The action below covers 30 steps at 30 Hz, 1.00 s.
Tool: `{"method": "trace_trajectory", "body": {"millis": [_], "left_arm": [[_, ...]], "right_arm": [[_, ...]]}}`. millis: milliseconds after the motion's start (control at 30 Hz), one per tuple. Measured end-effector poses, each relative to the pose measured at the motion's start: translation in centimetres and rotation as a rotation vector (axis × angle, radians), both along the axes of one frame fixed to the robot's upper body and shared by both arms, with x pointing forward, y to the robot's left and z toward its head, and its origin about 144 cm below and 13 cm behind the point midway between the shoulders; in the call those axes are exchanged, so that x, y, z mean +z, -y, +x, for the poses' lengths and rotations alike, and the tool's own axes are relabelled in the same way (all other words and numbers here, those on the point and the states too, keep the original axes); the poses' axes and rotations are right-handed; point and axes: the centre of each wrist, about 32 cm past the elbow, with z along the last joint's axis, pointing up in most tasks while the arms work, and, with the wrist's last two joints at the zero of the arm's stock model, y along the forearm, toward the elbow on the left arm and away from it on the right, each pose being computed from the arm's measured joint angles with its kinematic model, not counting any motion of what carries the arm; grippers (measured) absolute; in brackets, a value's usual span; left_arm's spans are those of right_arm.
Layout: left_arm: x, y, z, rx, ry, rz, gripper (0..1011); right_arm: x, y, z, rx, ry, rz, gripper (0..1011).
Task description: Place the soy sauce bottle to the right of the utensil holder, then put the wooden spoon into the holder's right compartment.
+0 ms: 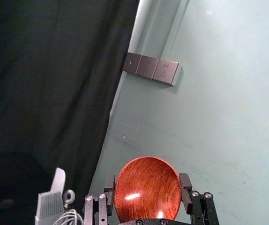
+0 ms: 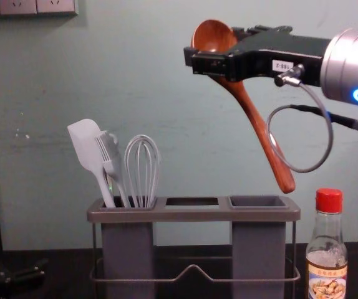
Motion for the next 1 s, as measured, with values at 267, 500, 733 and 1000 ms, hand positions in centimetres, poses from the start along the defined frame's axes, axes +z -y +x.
{"method": "trace_trajectory", "body": {"millis": [267,500,733,1000], "left_arm": [[0.0,0.0,0.0,0.0,0.0,0.0,1005],[0.0,0.0,0.0,0.0,0.0,0.0,1005],[0.0,0.0,0.0,0.0,0.0,0.0,1005],[0.0,0.0,0.0,0.0,0.0,0.0,1005]], "right_arm": [[-0.4,0.1,2.4,0.023,-0.018,-0.019,839],[-1.2,-0.2,4.2,0.034,-0.033,-0.025,839],[-1.5,-0.5,5.2,0.037,-0.038,-0.029,839],[-1.9,-0.7,5.6,0.044,-0.044,-0.032,839]]}}
